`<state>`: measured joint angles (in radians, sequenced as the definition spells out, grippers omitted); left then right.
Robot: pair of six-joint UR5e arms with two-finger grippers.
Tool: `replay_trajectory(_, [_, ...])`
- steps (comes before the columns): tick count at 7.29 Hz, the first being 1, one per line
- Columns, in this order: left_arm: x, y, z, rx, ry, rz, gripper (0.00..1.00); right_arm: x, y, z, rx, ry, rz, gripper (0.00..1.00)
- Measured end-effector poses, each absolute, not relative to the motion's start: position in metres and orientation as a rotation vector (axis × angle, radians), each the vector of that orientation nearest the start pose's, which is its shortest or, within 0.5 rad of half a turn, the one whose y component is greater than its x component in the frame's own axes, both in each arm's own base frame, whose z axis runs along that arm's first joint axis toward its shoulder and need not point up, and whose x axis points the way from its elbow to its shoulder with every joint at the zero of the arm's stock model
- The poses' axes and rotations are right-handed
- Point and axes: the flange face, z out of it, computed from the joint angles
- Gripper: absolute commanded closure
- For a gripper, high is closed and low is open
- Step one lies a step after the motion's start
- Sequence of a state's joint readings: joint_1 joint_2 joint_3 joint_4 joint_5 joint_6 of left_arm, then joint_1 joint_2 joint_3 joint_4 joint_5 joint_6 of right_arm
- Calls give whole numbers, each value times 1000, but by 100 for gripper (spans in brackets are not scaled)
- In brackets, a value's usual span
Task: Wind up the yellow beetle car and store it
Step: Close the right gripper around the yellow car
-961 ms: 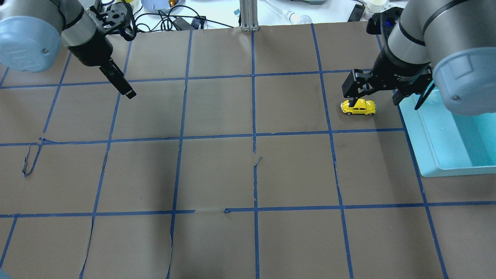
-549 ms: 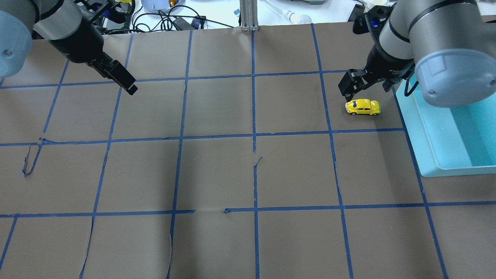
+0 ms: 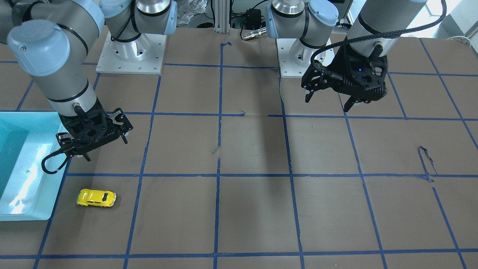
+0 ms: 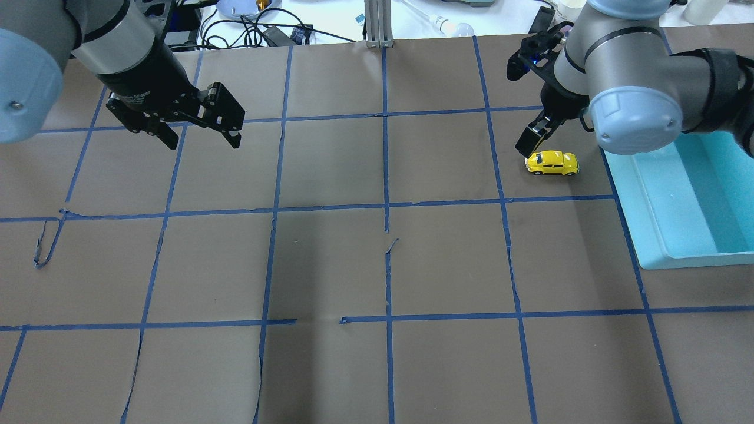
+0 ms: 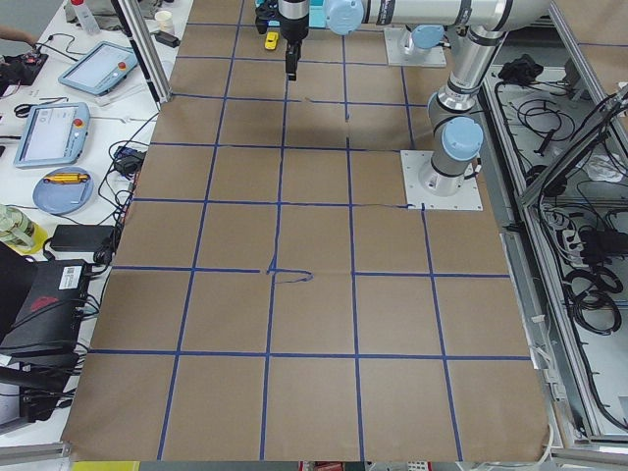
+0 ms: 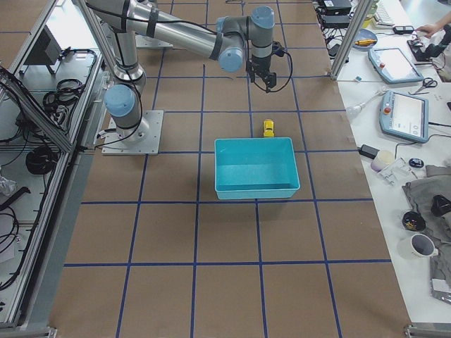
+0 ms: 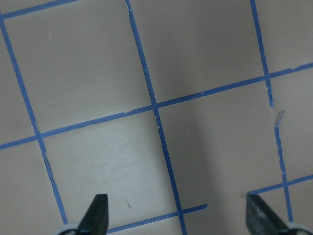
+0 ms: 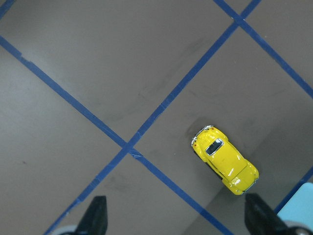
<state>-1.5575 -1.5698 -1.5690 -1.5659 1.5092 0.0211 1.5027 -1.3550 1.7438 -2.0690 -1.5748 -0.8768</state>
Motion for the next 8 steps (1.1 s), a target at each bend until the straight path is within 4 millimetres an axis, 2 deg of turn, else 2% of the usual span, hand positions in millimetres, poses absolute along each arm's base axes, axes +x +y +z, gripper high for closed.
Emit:
replay_trajectory(1, [-138,-492,490,-92,3200,-6,0,82,-584,321,-1402,2871,-142,0])
replay_trajectory(3, [-141,-489,493,-146,3198,-12,0,38,-605,283,-1580,2744,-139,0])
replay_trajectory(4, [-139,-489,496,-158,3199,-29,0,23,-614,265,-1646,2694,-139,0])
replay_trajectory(6, [-134,-492,503,-175,3192,-81,0,12,-625,233,-1702,2644,-131,0])
replay_trajectory(8, [-127,-495,506,-180,3132,-157,0,11,-630,207,-1728,2602,-102,0])
